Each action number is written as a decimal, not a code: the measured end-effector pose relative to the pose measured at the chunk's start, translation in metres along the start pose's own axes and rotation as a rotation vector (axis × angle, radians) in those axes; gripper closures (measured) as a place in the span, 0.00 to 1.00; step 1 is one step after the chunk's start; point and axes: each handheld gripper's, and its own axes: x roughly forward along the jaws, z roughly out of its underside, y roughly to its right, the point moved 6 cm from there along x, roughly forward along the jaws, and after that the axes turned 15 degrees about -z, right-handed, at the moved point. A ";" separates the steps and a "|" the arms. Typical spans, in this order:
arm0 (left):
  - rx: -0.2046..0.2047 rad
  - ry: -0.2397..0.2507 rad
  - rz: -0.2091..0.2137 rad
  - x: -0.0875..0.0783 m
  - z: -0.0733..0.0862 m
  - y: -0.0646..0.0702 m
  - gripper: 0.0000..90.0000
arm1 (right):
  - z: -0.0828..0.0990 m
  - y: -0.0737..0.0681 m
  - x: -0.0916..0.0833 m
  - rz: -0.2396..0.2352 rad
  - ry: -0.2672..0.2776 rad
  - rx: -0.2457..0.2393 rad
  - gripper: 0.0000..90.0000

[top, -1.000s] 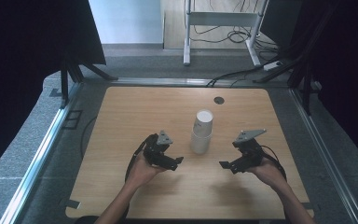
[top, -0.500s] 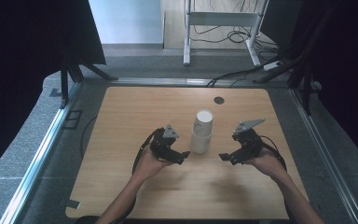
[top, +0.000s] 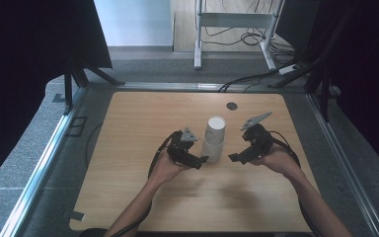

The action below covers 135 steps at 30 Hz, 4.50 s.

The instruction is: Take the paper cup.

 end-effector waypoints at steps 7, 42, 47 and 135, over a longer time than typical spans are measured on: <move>0.001 0.008 0.004 0.007 -0.006 0.002 0.05 | -0.018 0.000 -0.001 -0.005 -0.032 -0.008 0.00; 0.013 0.087 0.003 0.024 -0.027 0.010 0.15 | -0.097 0.005 -0.001 0.015 -0.235 -0.014 0.17; 0.011 0.094 -0.001 0.023 -0.027 0.010 0.18 | -0.107 0.005 0.002 0.022 -0.269 -0.034 0.20; 0.102 0.040 0.170 -0.030 0.003 0.025 0.00 | -0.093 -0.082 -0.058 -0.044 -0.311 -0.221 0.41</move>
